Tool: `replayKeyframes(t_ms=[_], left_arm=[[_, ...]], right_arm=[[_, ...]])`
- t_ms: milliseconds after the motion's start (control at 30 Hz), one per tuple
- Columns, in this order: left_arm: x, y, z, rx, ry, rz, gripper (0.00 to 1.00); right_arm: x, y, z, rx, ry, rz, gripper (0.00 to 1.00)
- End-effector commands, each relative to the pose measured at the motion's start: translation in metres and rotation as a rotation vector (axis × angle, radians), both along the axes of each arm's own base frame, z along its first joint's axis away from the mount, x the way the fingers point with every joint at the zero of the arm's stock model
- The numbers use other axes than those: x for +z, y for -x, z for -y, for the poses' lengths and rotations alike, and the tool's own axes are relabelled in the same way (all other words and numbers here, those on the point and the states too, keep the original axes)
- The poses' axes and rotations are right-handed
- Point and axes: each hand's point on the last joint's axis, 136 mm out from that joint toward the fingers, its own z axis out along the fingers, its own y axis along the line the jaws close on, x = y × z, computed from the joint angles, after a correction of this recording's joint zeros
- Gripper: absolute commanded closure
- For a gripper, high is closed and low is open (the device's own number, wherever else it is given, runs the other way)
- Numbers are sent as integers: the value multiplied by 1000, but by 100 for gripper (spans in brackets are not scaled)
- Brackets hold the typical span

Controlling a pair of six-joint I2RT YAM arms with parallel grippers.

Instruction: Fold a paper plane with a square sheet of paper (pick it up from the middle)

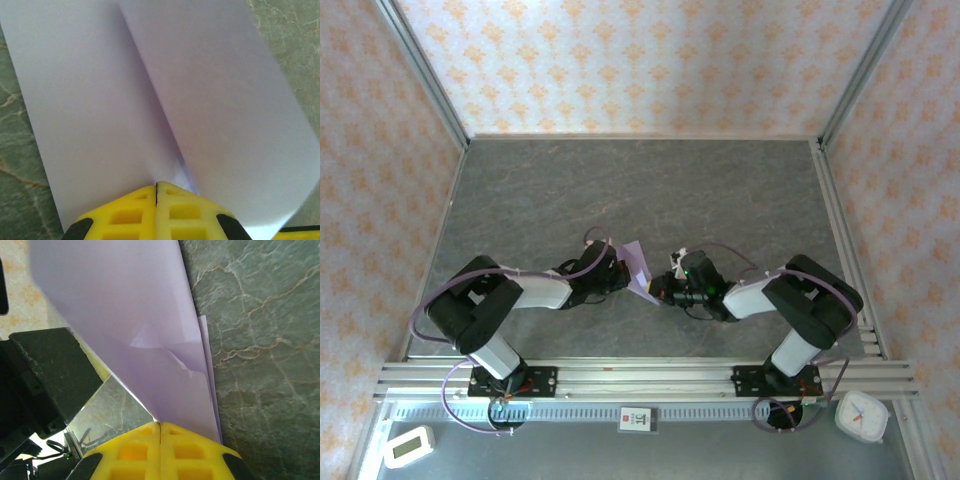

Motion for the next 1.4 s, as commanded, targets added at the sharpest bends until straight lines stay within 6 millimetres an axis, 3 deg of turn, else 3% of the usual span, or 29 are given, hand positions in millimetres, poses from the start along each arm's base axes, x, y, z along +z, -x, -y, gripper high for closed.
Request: replayKeyframes(t_ms=[0,600,733,900,1033,1233,1367], left_arm=[[-21,7,-10,-9,-83,-37,100],[-31,12,-11,-14,-88,-67,100],[-11,5,-4,-26,-54,-17,100],[42,-11,14,-60,33,104,100],[66,-14,36,-114,106,139,100],[67,-8,72,-200,163,137,100],[53,-7,80,-206,171,116,100]], right_arm=[[11,-8,-2,-21,-51,9,100],[-36,2,33,-151,-41,-114,100],[-40,5,33,-146,-43,-128,100],[-46,7,33,-138,-34,-144,100],[-50,9,34,-137,-26,-153,100],[-54,10,34,-137,-17,-165,100],[-57,10,35,-140,-11,-173,100]])
